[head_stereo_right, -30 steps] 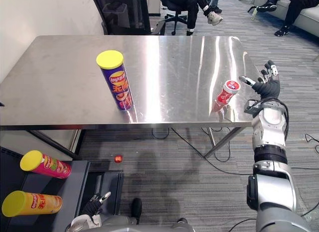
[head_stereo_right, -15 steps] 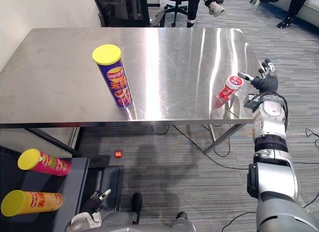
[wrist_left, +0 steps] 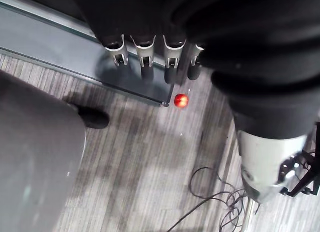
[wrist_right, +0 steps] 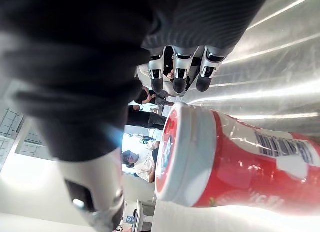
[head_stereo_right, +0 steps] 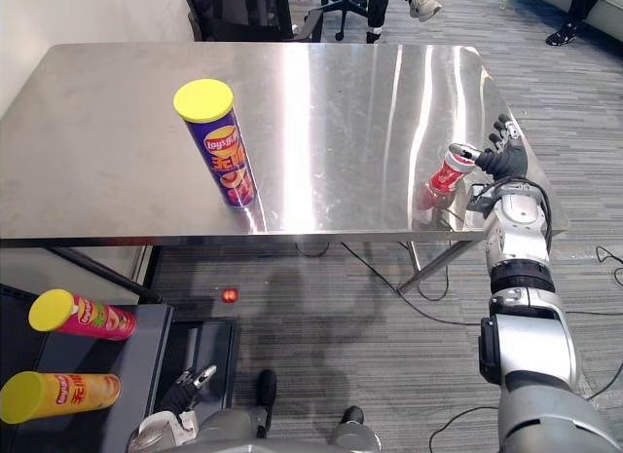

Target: Put the gum and the chips on the shelf.

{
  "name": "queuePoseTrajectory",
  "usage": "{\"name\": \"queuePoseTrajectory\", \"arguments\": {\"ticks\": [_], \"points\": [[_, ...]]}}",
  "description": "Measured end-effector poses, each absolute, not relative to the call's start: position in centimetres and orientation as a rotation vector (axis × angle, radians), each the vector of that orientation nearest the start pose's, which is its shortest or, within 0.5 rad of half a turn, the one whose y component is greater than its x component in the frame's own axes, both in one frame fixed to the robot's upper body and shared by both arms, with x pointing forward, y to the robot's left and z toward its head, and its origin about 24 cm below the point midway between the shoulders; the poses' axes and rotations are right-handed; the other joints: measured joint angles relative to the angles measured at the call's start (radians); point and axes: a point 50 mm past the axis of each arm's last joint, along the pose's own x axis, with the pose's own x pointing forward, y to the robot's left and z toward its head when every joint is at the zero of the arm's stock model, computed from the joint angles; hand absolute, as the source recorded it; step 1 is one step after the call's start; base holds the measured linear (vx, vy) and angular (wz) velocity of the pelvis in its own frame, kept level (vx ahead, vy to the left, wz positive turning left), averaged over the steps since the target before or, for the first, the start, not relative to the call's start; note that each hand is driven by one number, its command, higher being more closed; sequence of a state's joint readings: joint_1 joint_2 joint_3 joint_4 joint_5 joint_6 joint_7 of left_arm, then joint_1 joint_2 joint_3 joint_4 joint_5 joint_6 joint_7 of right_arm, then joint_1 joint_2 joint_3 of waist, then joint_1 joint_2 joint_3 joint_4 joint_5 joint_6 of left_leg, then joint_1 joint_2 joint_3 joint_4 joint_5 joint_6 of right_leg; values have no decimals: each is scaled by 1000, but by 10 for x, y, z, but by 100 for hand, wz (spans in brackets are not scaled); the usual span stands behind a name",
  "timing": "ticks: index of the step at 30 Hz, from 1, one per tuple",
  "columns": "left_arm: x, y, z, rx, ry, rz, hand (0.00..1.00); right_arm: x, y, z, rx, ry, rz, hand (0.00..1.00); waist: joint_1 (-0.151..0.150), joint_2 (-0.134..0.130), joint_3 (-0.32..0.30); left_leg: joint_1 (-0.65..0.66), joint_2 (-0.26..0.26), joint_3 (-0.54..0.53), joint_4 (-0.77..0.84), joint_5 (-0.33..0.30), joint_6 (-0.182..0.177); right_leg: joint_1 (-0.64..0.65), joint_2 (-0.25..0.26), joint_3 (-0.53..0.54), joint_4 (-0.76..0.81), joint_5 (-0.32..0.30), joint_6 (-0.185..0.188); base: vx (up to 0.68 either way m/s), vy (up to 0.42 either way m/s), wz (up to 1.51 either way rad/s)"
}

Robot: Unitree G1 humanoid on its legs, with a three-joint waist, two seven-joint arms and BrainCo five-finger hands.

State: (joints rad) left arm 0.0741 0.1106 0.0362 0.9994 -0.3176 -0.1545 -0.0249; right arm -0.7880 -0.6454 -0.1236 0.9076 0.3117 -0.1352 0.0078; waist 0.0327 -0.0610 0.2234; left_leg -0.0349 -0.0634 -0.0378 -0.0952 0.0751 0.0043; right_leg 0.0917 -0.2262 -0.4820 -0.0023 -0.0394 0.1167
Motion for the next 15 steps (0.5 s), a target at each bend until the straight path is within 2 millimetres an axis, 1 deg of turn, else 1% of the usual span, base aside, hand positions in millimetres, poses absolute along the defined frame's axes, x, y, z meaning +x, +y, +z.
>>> {"name": "queuePoseTrajectory", "arguments": {"ticks": [3, 6, 10, 12, 15], "points": [[121, 203, -146, -213, 874, 274, 0, 362, -323, 168, -156, -147, -333, 0, 0, -11, 11, -7, 5, 1, 0, 0, -1, -7, 5, 0, 0, 0, 1, 0, 0, 0], [123, 203, -145, -215, 866, 273, 0, 363, -319, 175, -162, -174, -320, 0, 1, -12, 17, -19, 8, 0, 0, 1, 1, -19, 7, 0, 0, 5, 8, 13, -1, 0], [124, 204, -145, -213, 862, 274, 0, 364, -316, 173, -176, -167, -305, 0, 2, -17, 19, -19, 10, 0, 0, 1, 0, -20, 8, 0, 3, 7, 10, 53, -1, 1], [124, 205, -144, -214, 859, 277, 0, 366, -311, 172, -180, -165, -285, 0, 2, -21, 22, -21, 13, 1, 0, 0, 0, -21, 9, 0, 4, 14, 15, 42, -4, -4], [126, 205, -143, -213, 851, 278, 0, 369, -299, 175, -174, -194, -248, 0, 2, -22, 30, -31, 25, 7, 1, -1, -2, -37, 21, 1, 4, 36, 6, 8, 4, -9]]}}
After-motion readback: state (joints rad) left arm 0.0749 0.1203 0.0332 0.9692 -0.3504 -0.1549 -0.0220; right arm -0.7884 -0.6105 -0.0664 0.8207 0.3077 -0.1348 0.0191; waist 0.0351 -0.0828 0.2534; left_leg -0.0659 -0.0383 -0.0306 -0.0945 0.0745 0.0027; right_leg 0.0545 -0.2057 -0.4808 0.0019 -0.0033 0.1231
